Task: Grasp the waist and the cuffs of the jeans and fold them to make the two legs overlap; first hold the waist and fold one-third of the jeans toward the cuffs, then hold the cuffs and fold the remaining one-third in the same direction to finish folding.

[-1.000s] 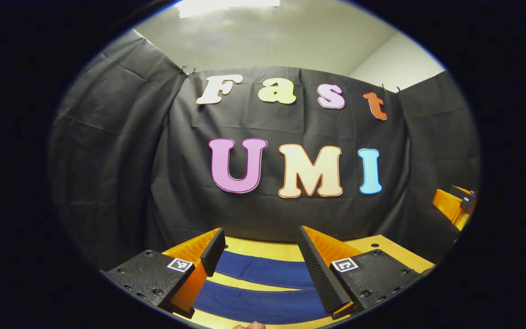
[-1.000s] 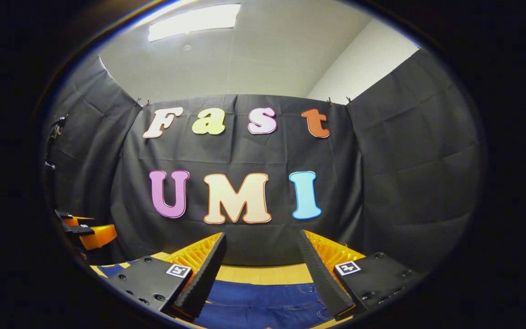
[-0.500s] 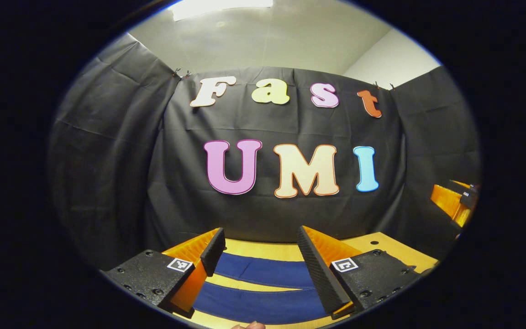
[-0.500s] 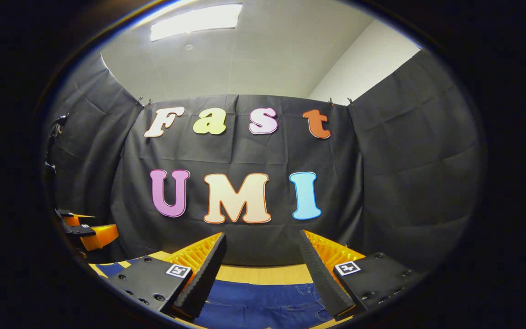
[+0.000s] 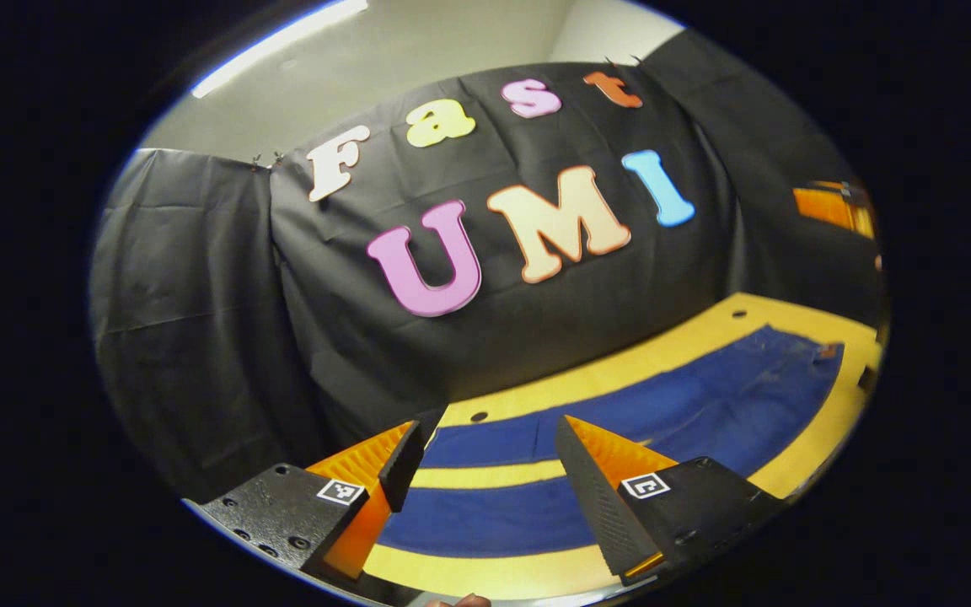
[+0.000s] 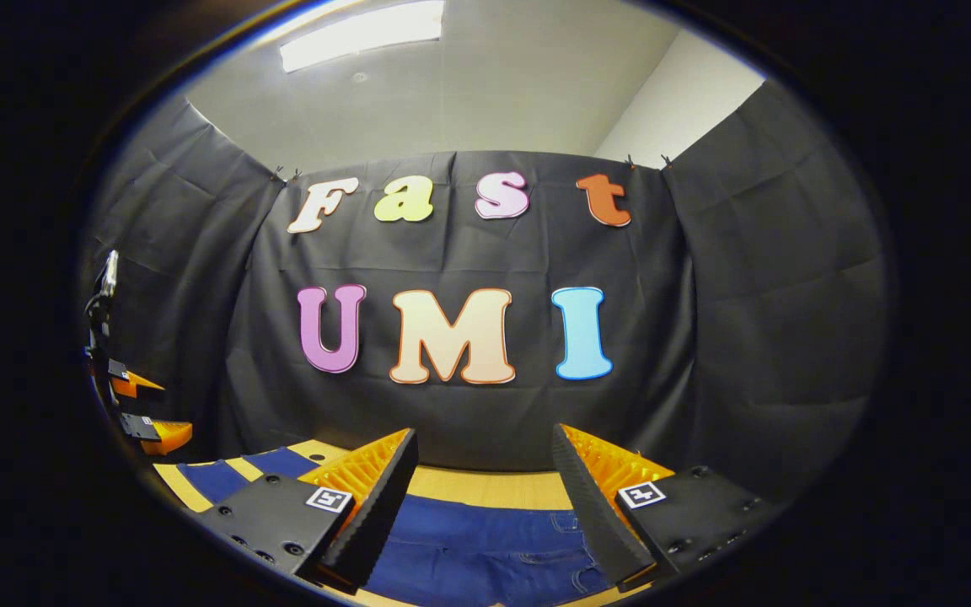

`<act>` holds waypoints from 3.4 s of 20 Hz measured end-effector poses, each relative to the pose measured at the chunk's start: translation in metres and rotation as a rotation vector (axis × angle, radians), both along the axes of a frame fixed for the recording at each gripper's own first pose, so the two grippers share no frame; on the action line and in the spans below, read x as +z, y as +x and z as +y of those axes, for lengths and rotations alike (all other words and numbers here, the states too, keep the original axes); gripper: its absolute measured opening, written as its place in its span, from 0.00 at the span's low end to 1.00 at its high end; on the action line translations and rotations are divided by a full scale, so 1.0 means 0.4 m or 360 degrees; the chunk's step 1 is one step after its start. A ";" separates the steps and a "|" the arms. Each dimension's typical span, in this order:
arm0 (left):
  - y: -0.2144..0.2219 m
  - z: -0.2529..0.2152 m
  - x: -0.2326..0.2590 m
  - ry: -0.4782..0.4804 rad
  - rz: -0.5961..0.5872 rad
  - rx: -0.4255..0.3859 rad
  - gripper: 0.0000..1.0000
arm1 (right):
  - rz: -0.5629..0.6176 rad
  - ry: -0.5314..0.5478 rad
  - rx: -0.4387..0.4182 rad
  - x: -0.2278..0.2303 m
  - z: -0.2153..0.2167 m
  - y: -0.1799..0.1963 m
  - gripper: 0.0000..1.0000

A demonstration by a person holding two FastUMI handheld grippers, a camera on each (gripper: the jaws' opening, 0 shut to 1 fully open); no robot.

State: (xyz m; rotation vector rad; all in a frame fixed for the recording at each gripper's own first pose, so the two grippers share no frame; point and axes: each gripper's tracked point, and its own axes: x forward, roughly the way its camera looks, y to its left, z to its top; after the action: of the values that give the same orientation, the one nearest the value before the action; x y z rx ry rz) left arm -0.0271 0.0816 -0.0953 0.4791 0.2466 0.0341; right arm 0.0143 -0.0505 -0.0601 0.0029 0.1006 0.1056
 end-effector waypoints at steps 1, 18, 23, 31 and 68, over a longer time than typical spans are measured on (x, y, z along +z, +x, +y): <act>-0.006 0.038 -0.039 0.0054 0.0069 0.0016 0.95 | 0.0011 0.0008 0.0005 -0.009 -0.005 0.006 0.99; -0.066 0.466 -0.555 0.0850 0.1088 -0.0171 0.96 | 0.0185 -0.0262 -0.0220 -0.197 -0.054 0.178 0.99; -0.066 0.493 -0.625 0.1127 0.1233 -0.0444 0.96 | 0.0245 -0.0313 -0.0240 -0.246 -0.059 0.183 0.99; 0.026 0.461 -0.644 0.1285 0.1208 -0.0668 0.82 | 0.0317 -0.0330 -0.0251 -0.314 -0.051 0.183 0.99; 0.028 0.462 -0.694 0.1054 0.1305 -0.0305 0.00 | 0.1006 -0.1972 0.0911 -0.885 -0.205 -0.216 0.04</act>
State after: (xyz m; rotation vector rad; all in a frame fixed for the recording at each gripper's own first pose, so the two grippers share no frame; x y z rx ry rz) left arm -0.0157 0.2665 -0.3728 1.1663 1.0091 -0.2830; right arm -0.0720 -0.1325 -0.4142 -1.2427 0.7860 0.5995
